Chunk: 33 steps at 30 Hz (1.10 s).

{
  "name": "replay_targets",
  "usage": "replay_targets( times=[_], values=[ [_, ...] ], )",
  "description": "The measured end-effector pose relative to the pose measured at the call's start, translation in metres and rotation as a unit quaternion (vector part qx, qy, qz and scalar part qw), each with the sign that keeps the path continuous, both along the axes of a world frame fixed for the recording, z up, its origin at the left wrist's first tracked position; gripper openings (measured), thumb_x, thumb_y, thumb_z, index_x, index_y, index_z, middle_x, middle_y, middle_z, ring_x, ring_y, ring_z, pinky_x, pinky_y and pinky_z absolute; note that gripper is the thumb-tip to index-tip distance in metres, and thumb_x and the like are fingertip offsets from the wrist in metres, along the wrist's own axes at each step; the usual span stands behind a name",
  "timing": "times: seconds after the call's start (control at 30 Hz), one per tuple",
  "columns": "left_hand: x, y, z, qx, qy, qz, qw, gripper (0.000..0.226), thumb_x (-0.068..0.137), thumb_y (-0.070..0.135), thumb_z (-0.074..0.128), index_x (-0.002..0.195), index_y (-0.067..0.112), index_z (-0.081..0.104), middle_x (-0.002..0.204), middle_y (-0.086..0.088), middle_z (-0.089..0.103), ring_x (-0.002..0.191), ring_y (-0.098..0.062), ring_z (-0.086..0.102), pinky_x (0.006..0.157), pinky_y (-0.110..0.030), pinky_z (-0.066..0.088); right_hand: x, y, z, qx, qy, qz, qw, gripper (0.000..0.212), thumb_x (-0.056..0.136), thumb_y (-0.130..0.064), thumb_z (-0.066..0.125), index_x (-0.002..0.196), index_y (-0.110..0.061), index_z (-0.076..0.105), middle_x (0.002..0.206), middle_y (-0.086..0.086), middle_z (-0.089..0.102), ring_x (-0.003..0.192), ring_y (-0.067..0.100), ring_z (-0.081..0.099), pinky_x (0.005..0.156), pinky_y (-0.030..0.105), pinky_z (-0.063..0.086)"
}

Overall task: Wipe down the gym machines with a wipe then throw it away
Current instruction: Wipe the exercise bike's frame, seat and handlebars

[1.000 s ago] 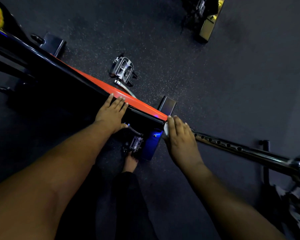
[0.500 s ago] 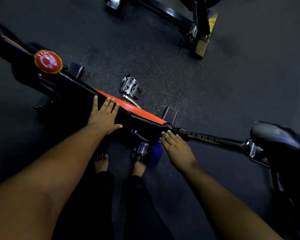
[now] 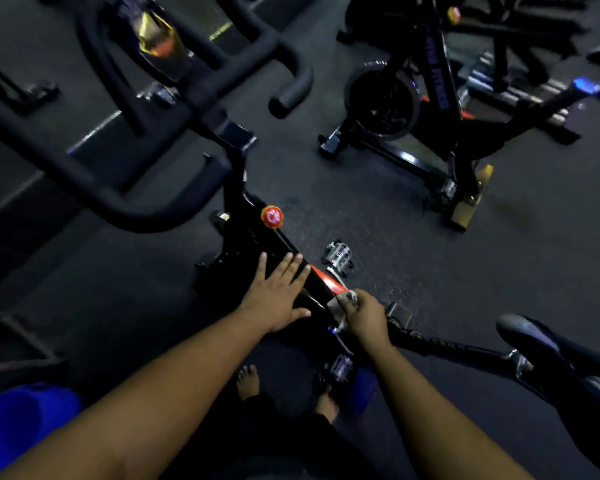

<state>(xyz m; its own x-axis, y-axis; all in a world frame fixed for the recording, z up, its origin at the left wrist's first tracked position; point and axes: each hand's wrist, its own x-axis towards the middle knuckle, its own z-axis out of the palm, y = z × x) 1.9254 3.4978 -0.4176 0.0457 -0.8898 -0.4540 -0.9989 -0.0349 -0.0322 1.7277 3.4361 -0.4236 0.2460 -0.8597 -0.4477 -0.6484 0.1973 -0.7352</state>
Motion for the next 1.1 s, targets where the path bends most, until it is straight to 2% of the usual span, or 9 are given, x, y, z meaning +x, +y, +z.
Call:
replay_targets(
  times=[0.17, 0.3, 0.43, 0.6, 0.7, 0.8, 0.87, 0.97, 1.1],
  values=[
    [0.025, 0.002, 0.061, -0.093, -0.017, -0.040, 0.995, 0.095, 0.096, 0.072, 0.037, 0.163, 0.022, -0.009, 0.170, -0.008, -0.018, 0.157, -0.025, -0.017, 0.119, -0.067, -0.011, 0.049, -0.008, 0.028, 0.014, -0.067, 0.022, 0.997, 0.008, 0.093, -0.014, 0.067, 0.099, -0.017, 0.072, 0.088, 0.003, 0.075, 0.069, 0.013, 0.071, 0.065, 0.030, 0.057],
    [0.059, -0.003, 0.108, -0.183, -0.067, -0.050, 0.980, 0.089, 0.099, 0.064, 0.036, 0.163, 0.021, -0.009, 0.167, -0.010, -0.024, 0.157, -0.027, -0.017, 0.119, -0.066, -0.012, 0.089, -0.014, 0.052, -0.019, -0.097, 0.053, 0.994, 0.014, 0.093, -0.018, 0.060, 0.096, -0.024, 0.072, 0.084, 0.001, 0.073, 0.075, 0.021, 0.073, 0.073, 0.043, 0.062],
    [0.105, -0.014, 0.139, -0.242, -0.105, 0.000, 0.965, 0.087, 0.099, 0.059, 0.035, 0.162, 0.020, -0.009, 0.167, -0.011, -0.021, 0.156, -0.026, -0.016, 0.121, -0.067, -0.004, 0.126, -0.033, 0.059, -0.047, -0.029, 0.075, 0.996, 0.019, 0.090, -0.017, 0.051, 0.081, -0.023, 0.066, 0.072, -0.003, 0.069, 0.070, 0.016, 0.067, 0.068, 0.032, 0.055],
    [0.152, -0.035, 0.153, -0.181, -0.066, 0.131, 0.972, 0.096, 0.096, 0.073, 0.035, 0.154, 0.028, -0.027, 0.168, -0.005, -0.026, 0.155, -0.022, -0.021, 0.121, -0.066, -0.008, 0.158, -0.083, 0.040, -0.109, 0.019, 0.171, 0.979, 0.019, 0.099, -0.031, 0.052, 0.084, -0.022, 0.060, 0.078, -0.003, 0.065, 0.076, 0.022, 0.059, 0.057, 0.032, 0.041],
    [0.158, -0.036, 0.149, -0.180, -0.013, 0.139, 0.974, 0.094, 0.091, 0.082, 0.024, 0.158, 0.033, -0.020, 0.169, 0.002, -0.021, 0.155, -0.017, -0.023, 0.121, -0.063, -0.014, 0.177, -0.108, 0.027, -0.152, 0.034, 0.218, 0.964, 0.020, 0.100, -0.036, 0.054, 0.096, -0.022, 0.068, 0.087, 0.002, 0.072, 0.085, 0.027, 0.067, 0.063, 0.035, 0.042],
    [0.164, -0.036, 0.146, -0.184, 0.027, 0.160, 0.969, 0.094, 0.086, 0.083, 0.016, 0.160, 0.034, -0.015, 0.171, 0.003, -0.017, 0.154, -0.013, -0.024, 0.121, -0.056, -0.020, 0.197, -0.125, 0.020, -0.163, 0.006, 0.236, 0.958, 0.020, 0.097, -0.041, 0.052, 0.104, -0.030, 0.067, 0.095, -0.009, 0.070, 0.092, 0.019, 0.067, 0.077, 0.037, 0.053],
    [0.164, -0.036, 0.147, -0.195, 0.037, 0.184, 0.963, 0.095, 0.085, 0.082, 0.015, 0.162, 0.031, -0.008, 0.171, 0.001, -0.017, 0.154, -0.014, -0.024, 0.122, -0.050, -0.021, 0.210, -0.133, 0.005, -0.187, -0.005, 0.268, 0.945, 0.029, 0.099, -0.039, 0.050, 0.123, -0.029, 0.064, 0.126, -0.001, 0.067, 0.115, 0.025, 0.063, 0.097, 0.043, 0.052],
    [0.160, -0.036, 0.148, -0.211, 0.027, 0.206, 0.955, 0.094, 0.087, 0.077, 0.017, 0.164, 0.029, -0.004, 0.170, -0.002, -0.018, 0.154, -0.016, -0.025, 0.122, -0.051, -0.021, 0.224, -0.131, -0.041, -0.128, 0.016, 0.370, 0.920, 0.044, 0.105, -0.021, 0.045, 0.148, -0.019, 0.048, 0.158, 0.010, 0.041, 0.148, 0.029, 0.035, 0.119, 0.045, 0.033],
    [0.159, -0.035, 0.148, -0.214, 0.001, 0.234, 0.948, 0.090, 0.089, 0.075, 0.016, 0.163, 0.030, -0.008, 0.170, -0.002, -0.021, 0.153, -0.015, -0.029, 0.117, -0.067, -0.017, 0.202, -0.110, -0.105, -0.265, 0.060, 0.444, 0.854, 0.067, 0.096, -0.029, 0.052, 0.157, -0.012, 0.029, 0.161, 0.020, 0.031, 0.150, 0.039, 0.023, 0.111, 0.060, 0.039]
  ],
)
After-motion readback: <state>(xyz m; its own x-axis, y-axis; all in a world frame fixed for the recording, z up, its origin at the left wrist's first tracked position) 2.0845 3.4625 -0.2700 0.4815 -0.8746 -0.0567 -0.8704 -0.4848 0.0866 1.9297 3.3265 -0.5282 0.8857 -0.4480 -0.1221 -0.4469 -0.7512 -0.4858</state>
